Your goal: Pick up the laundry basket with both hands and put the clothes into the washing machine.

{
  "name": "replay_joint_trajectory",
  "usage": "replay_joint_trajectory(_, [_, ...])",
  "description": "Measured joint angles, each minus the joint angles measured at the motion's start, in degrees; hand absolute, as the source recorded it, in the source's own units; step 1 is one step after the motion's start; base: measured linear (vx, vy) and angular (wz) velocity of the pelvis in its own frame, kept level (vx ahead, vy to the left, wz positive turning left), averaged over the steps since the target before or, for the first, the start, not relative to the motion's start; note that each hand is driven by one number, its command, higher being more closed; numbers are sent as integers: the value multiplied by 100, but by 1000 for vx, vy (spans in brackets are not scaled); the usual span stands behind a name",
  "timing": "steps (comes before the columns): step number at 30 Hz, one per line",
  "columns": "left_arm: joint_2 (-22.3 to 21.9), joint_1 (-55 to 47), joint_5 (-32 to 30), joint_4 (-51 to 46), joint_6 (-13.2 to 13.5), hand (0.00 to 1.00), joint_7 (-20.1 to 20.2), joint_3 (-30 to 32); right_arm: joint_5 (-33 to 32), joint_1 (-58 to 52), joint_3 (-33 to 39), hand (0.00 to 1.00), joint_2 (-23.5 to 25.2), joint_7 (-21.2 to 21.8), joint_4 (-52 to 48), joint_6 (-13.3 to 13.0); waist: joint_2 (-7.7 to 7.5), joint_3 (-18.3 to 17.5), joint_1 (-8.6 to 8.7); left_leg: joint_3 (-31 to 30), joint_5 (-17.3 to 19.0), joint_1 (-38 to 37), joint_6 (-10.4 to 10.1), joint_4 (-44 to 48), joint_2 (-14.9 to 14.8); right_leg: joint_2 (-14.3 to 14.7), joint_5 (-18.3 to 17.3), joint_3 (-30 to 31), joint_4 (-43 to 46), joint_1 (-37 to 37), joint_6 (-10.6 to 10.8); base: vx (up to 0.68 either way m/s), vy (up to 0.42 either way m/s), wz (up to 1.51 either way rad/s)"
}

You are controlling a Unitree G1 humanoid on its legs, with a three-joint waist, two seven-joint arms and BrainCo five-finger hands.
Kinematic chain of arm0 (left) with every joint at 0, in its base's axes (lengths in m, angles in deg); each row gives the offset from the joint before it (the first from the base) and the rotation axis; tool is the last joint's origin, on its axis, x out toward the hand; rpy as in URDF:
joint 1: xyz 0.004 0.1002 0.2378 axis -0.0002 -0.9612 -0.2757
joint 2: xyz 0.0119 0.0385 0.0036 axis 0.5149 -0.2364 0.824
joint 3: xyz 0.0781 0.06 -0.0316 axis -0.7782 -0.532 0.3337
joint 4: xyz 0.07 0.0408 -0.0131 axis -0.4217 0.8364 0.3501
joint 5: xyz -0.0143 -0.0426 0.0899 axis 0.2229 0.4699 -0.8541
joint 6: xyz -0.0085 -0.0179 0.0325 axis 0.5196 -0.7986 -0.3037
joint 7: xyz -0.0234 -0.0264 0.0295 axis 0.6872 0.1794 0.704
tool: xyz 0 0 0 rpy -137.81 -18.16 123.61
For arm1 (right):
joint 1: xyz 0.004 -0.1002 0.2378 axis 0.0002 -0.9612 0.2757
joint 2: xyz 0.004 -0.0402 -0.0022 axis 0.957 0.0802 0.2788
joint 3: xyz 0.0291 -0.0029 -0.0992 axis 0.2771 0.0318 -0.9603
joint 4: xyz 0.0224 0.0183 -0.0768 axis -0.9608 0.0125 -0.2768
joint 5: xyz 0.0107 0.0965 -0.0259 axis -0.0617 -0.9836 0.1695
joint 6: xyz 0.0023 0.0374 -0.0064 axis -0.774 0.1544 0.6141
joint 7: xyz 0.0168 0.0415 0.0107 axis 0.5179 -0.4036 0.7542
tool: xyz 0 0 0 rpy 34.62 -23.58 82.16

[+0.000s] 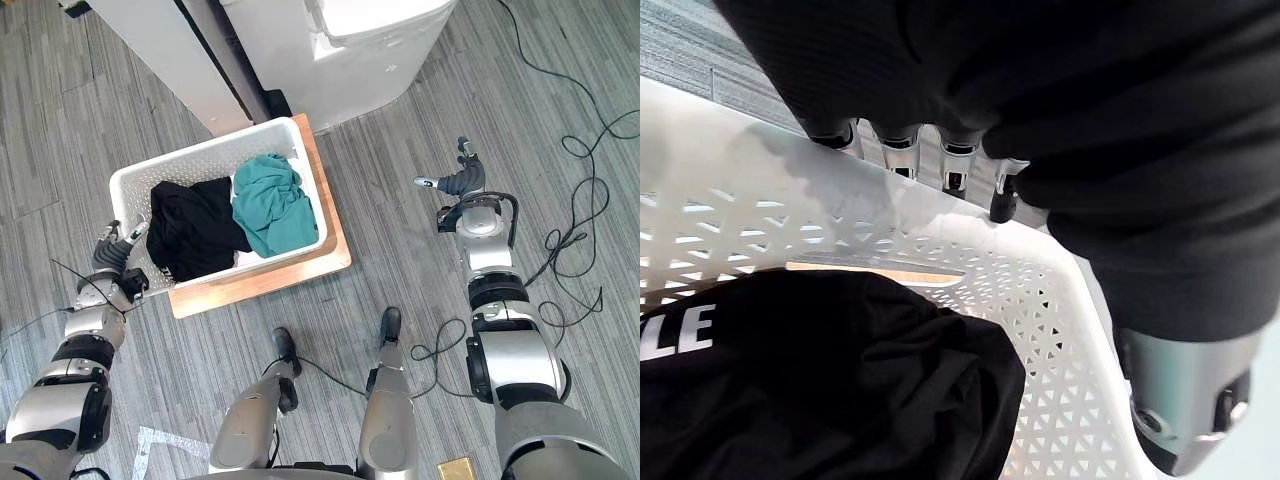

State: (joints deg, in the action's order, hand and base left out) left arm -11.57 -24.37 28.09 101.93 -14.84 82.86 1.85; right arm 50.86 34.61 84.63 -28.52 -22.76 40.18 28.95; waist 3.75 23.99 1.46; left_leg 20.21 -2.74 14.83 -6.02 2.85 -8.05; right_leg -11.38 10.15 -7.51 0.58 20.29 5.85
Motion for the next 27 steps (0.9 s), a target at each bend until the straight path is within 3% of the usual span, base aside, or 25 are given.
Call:
replay_joint_trajectory(11, [58,583,-196,487,-188,0,-146,42,12,429,-57,0,320,-1,614,100,29,84,-65,30,-139,153,-10,-174,-4,37,25,14,2,240,-15,0,0,0])
replay_joint_trajectory(18, [-224,694,-190,622,-238,0,-260,44,21,554,-99,0,511,-11,735,104,24,160,-77,48,-204,234,-18,-295,8,40,26,13,10,374,-14,11,-2,0])
replay_joint_trajectory(23, [-442,685,-70,631,-223,0,-303,45,16,555,-226,0,649,-150,635,105,19,163,-75,56,-204,242,-18,-302,3,46,26,21,16,393,-14,7,-3,-1])
replay_joint_trajectory(27, [-428,665,40,683,-210,0,-382,59,16,550,-409,0,735,-187,8,108,-44,200,-63,122,-208,266,-23,-306,-4,65,26,111,67,500,-14,-1,-12,-7])
